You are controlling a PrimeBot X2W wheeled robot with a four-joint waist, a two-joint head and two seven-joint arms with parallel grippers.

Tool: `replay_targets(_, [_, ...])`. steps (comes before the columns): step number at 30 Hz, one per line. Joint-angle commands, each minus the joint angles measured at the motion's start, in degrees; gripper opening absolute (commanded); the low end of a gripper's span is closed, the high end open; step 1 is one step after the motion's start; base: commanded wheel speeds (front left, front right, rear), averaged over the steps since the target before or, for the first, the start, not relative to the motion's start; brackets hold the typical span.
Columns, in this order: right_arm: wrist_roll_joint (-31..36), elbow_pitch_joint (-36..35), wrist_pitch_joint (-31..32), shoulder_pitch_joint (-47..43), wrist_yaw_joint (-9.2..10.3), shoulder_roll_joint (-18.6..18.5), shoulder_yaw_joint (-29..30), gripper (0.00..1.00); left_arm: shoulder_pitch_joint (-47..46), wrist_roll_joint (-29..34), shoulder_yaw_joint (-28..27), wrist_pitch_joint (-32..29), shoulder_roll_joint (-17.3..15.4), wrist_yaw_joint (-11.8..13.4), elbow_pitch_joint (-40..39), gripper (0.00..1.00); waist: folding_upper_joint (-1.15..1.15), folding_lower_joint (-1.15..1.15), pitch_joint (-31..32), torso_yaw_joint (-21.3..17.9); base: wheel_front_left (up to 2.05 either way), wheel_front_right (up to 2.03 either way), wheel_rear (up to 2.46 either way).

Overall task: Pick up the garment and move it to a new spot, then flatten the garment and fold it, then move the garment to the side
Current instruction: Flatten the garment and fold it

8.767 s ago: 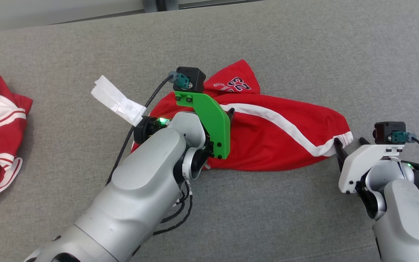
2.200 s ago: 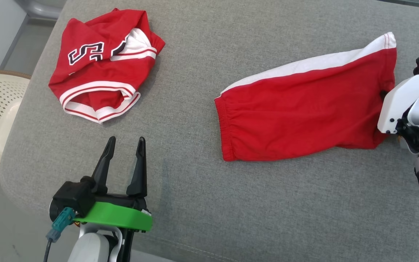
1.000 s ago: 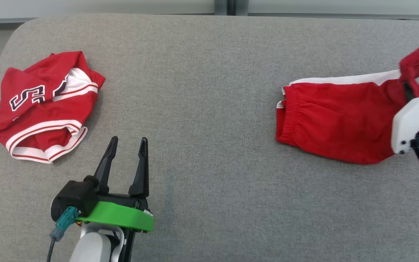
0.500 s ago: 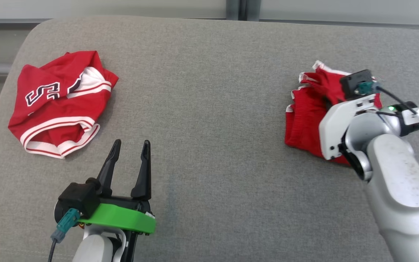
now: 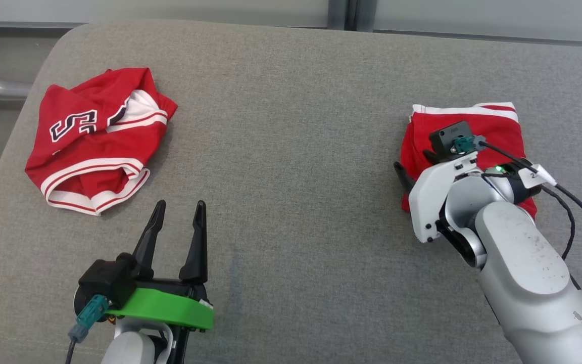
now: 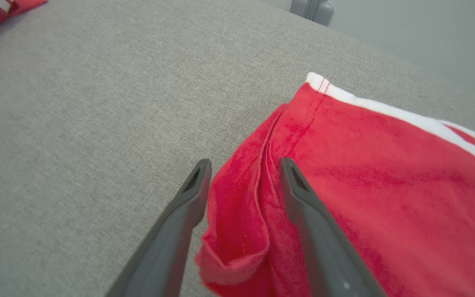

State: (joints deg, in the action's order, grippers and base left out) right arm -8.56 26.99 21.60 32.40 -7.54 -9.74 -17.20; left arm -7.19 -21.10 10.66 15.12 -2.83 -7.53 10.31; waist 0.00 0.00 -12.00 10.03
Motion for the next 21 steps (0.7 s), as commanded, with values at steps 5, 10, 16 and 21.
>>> replay_targets(5, [-9.1,-7.5,-3.6,-1.0,0.11,-0.3,1.8,1.00,1.1,0.5,-0.8,0.0,-0.1,0.1,-0.1,1.00,0.00,0.00,0.7,-2.1,0.00,0.00,0.00])
replay_targets(10, [-8.2,-11.3,-6.7,-2.6,0.10,-3.4,8.5,1.00,0.5,0.6,-0.5,0.0,-0.1,0.1,-0.1,1.00,0.00,0.00,0.7,-3.5,0.00,0.00,0.00])
replay_targets(16, [-2.2,-6.5,-7.7,-5.2,0.10,-6.3,12.9,0.00,-0.8,0.1,0.4,0.0,-0.1,0.1,0.0,1.00,0.00,0.00,-0.1,-3.5,0.00,0.00,0.00])
replay_targets(21, [-0.8,-2.1,-8.4,-6.6,0.10,-4.0,6.6,0.00,-0.9,-0.1,0.4,0.0,-0.1,0.1,0.2,1.00,0.00,0.00,-0.5,-3.1,0.00,0.00,0.00])
